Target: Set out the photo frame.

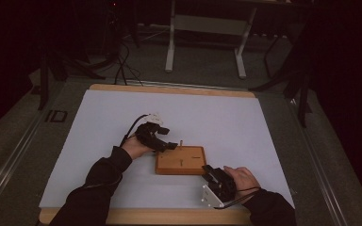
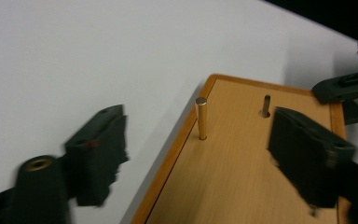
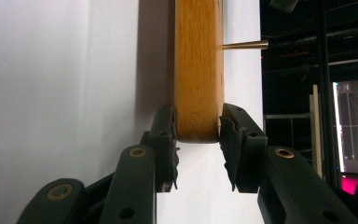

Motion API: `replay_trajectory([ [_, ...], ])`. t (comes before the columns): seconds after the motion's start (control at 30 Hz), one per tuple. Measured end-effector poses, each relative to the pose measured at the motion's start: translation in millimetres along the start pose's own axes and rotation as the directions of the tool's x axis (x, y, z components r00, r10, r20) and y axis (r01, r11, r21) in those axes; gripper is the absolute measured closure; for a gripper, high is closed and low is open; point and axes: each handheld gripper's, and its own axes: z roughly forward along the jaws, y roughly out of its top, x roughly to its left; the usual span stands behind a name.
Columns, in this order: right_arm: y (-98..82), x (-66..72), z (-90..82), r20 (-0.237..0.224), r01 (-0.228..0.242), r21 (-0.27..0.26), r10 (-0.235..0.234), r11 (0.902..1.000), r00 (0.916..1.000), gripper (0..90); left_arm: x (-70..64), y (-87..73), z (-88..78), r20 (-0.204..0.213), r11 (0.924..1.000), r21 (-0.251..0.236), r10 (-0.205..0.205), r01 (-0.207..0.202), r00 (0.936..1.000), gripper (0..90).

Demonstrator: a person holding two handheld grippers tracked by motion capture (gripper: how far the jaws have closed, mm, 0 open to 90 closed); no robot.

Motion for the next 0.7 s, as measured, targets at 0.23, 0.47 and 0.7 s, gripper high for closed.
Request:
replay_trajectory([
  [0.23,1.2,-6.8,-0.7,-0.025,-0.006,0.0,0.006,1.0,0.9997,67.2,-6.3,-8.0,-19.7,-0.065,0.9983,-0.034,0.046,-0.049,0.9968,11.4],
  [0.47,1.8,-16.0,-1.7,-0.055,-0.041,-0.009,0.04,0.9991,0.9977,67.4,-9.9,-21.8,-34.9,-0.068,0.9993,-0.021,0.031,-0.032,0.9972,6.7],
  [0.7,2.7,-29.4,-2.0,-0.087,-0.058,-0.023,0.055,0.9981,0.9946,68.2,-5.9,-38.0,-52.6,-0.098,0.9984,-0.057,-0.002,-0.004,0.9952,1.6],
])
